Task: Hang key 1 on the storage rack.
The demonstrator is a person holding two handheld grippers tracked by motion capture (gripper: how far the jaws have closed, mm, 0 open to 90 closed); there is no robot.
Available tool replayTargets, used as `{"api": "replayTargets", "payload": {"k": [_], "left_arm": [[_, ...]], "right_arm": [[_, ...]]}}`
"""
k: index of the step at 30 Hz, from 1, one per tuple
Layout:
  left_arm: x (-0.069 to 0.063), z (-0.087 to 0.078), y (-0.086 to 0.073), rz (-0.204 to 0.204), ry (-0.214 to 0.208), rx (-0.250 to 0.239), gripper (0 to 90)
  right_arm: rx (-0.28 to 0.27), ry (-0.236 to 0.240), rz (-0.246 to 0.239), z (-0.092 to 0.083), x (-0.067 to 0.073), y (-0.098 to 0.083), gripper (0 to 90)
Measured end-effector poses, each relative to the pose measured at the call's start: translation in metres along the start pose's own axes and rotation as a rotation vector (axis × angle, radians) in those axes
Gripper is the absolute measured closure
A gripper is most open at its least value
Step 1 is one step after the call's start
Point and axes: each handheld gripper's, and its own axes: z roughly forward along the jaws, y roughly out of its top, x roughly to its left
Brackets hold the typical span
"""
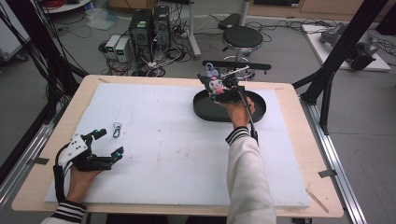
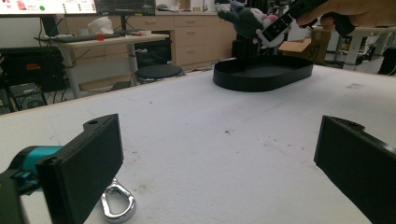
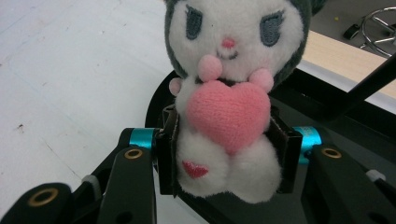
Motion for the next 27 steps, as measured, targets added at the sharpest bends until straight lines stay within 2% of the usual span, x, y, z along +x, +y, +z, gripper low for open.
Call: {"api": "replayTargets", "payload": {"k": [3,4,6,8,10,11,13,14,15,16,18,19,20,21,23,27], "left_arm": [[0.0,0.0,0.0,0.0,-0.001,0.002,1.7],[0.0,0.0,0.0,0.0,0.0,0.0,1.7],[0.0,0.0,0.0,0.002,-0.001,0.001,1.7],[0.0,0.0,0.0,0.003,0.0,0.001,1.7],[-0.001,0.0,0.0,0.004,0.001,0.001,1.7],[-0.001,0.0,0.0,0.004,0.0,0.001,1.7],[0.0,0.0,0.0,0.003,0.0,0.001,1.7],[0.0,0.0,0.0,0.003,-0.001,0.001,1.7],[0.0,0.0,0.0,0.003,0.0,0.001,1.7],[0.0,0.0,0.0,0.002,-0.001,0.001,1.7],[-0.001,0.0,0.0,0.004,-0.001,0.002,1.7],[-0.001,0.0,0.0,0.006,-0.001,0.001,1.7],[-0.001,0.0,0.0,0.009,-0.002,0.002,1.7],[-0.001,0.0,0.0,0.009,-0.002,0.003,1.7],[-0.001,0.0,0.0,0.008,-0.001,0.002,1.7],[-0.001,0.0,0.0,0.007,-0.002,0.001,1.7]], "right_arm": [[-0.005,0.011,-0.01,0.001,0.0,0.0,49.6],[-0.009,0.011,-0.01,0.0,0.0,0.0,45.4],[-0.034,0.036,0.022,0.0,-0.002,0.0,32.3],[-0.06,0.059,0.046,-0.003,-0.003,0.0,23.4],[-0.075,0.066,0.027,-0.008,-0.001,0.0,17.2],[-0.084,0.065,0.02,-0.01,0.0,0.001,11.1],[-0.093,0.088,0.02,-0.017,0.003,0.001,9.8],[-0.107,0.098,0.006,-0.021,0.005,0.001,8.2],[-0.116,0.098,0.0,-0.025,0.007,0.001,1.3],[-0.121,0.092,0.003,-0.029,0.01,0.001,0.7],[-0.143,0.114,-0.019,-0.04,0.015,0.0,0.7],[-0.184,0.108,-0.042,-0.047,0.017,-0.002,0.7],[-0.232,0.112,-0.054,-0.053,0.019,-0.007,0.7],[-0.252,0.122,-0.052,-0.06,0.021,-0.011,0.7],[-0.28,0.139,-0.052,-0.071,0.022,-0.021,0.7],[-0.336,0.128,-0.08,-0.093,0.023,-0.045,0.7]]}}
